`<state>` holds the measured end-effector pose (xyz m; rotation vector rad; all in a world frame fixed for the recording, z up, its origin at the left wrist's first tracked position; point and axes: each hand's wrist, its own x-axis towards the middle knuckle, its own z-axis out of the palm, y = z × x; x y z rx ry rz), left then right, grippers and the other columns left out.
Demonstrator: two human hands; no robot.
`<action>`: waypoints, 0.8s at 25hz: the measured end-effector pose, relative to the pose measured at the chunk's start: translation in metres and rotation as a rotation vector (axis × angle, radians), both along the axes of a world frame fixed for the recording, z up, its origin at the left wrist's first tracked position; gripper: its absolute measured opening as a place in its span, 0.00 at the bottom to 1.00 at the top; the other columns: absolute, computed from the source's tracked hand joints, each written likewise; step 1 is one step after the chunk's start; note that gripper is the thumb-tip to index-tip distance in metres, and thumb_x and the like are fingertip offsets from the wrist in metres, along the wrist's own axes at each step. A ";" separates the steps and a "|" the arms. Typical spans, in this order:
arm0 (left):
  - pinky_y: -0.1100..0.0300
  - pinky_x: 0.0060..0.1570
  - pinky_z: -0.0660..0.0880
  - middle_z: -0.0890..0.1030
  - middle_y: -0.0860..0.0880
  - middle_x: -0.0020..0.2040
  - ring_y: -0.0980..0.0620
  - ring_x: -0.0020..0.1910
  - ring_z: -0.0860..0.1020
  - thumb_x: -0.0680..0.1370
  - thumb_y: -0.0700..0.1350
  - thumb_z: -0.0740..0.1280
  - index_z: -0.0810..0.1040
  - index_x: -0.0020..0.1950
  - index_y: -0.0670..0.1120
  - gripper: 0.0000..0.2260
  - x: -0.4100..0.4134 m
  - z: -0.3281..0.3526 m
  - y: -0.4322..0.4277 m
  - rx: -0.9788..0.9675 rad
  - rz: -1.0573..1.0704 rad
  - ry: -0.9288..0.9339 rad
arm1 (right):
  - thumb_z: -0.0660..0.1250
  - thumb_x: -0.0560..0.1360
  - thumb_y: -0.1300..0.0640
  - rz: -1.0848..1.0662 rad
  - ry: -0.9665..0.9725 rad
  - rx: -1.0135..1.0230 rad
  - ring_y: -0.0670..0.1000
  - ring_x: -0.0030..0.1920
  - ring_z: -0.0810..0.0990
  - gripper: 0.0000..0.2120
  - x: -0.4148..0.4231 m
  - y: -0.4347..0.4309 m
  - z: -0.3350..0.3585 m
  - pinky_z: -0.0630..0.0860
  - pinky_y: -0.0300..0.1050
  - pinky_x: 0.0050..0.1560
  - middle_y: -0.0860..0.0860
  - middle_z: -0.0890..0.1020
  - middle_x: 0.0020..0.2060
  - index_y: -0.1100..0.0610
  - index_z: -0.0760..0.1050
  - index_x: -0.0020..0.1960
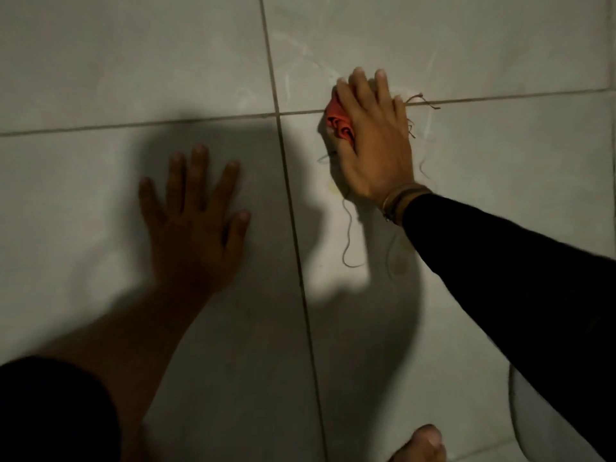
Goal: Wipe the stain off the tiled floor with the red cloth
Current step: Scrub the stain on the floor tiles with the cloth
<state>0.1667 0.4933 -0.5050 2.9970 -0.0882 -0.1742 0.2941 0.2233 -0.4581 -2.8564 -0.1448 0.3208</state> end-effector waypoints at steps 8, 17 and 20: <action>0.28 0.82 0.51 0.55 0.43 0.91 0.36 0.89 0.55 0.85 0.60 0.54 0.54 0.90 0.58 0.32 0.000 0.003 0.003 -0.024 0.018 -0.011 | 0.60 0.86 0.44 0.316 -0.047 0.027 0.64 0.86 0.60 0.30 -0.109 0.056 -0.013 0.50 0.64 0.86 0.58 0.66 0.84 0.57 0.66 0.83; 0.29 0.83 0.45 0.48 0.47 0.92 0.42 0.91 0.45 0.85 0.62 0.51 0.53 0.90 0.60 0.32 -0.002 -0.005 0.006 -0.076 0.014 0.009 | 0.63 0.84 0.43 0.256 -0.085 0.129 0.61 0.85 0.60 0.31 -0.160 0.077 -0.025 0.52 0.63 0.86 0.56 0.68 0.83 0.56 0.67 0.83; 0.28 0.83 0.44 0.47 0.47 0.92 0.40 0.91 0.46 0.85 0.61 0.51 0.52 0.90 0.59 0.32 -0.004 -0.003 0.005 -0.082 0.028 0.021 | 0.57 0.86 0.42 0.491 -0.013 0.020 0.62 0.83 0.62 0.28 -0.215 0.007 -0.012 0.63 0.65 0.80 0.56 0.66 0.82 0.54 0.65 0.82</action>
